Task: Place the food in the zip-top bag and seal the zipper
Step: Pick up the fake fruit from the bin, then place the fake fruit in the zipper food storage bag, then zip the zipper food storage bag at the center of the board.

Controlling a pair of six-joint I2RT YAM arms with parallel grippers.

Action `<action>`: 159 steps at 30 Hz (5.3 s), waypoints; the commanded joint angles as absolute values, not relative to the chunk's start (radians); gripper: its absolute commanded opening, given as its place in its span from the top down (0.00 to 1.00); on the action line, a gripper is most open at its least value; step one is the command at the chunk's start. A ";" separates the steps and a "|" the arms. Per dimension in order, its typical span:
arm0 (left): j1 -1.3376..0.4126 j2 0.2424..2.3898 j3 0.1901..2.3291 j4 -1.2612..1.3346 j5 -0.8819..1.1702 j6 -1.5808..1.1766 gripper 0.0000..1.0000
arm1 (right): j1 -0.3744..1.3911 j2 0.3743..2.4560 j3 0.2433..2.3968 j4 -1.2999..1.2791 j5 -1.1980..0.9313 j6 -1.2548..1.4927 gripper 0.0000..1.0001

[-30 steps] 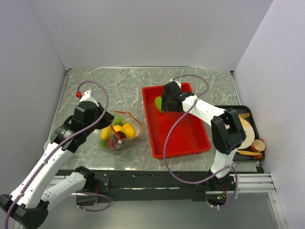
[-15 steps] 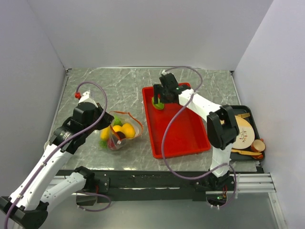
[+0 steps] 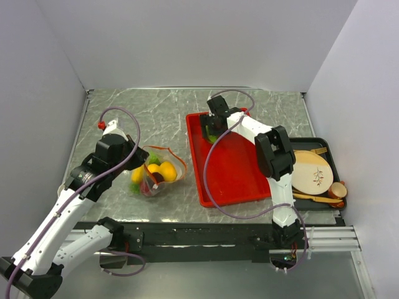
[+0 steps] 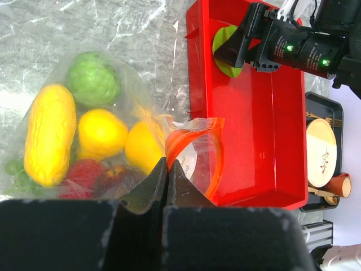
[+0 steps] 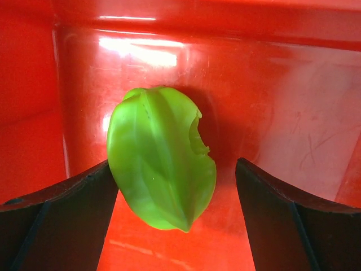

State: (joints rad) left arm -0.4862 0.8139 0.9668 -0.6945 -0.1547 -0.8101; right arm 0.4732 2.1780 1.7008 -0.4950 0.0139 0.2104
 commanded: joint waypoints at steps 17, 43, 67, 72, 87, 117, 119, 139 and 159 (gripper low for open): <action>-0.489 0.838 0.960 -0.638 -0.143 -0.811 0.99 | 0.457 2.071 1.595 -0.367 -0.058 0.218 0.56; -0.489 0.891 0.954 -0.571 -0.114 -0.807 0.99 | 0.712 1.384 1.236 -0.443 -0.303 0.348 0.59; -0.489 0.871 0.908 -0.548 -0.094 -0.841 0.99 | 0.933 1.695 1.514 -0.555 -0.379 0.259 0.57; -0.489 0.861 0.900 -0.546 -0.089 -0.841 0.99 | 0.945 1.746 1.548 -0.543 -0.370 0.273 0.56; -0.489 0.864 0.919 -0.554 -0.080 -0.824 0.98 | 0.962 1.799 1.608 -0.523 -0.275 0.330 0.43; -0.489 0.833 0.971 -0.594 -0.110 -0.830 0.97 | 0.953 1.459 1.376 -0.480 0.287 0.505 0.13; -0.489 0.836 0.969 -0.589 -0.103 -0.828 0.97 | 0.953 1.486 1.378 -0.489 0.255 0.526 0.14; -0.489 0.859 0.933 -0.583 -0.028 -0.785 0.96 | 0.920 1.813 1.609 -0.446 0.124 0.400 0.75; -0.489 0.753 0.812 -0.497 0.131 -0.790 0.09 | 0.804 1.833 1.509 -0.354 0.152 0.698 1.00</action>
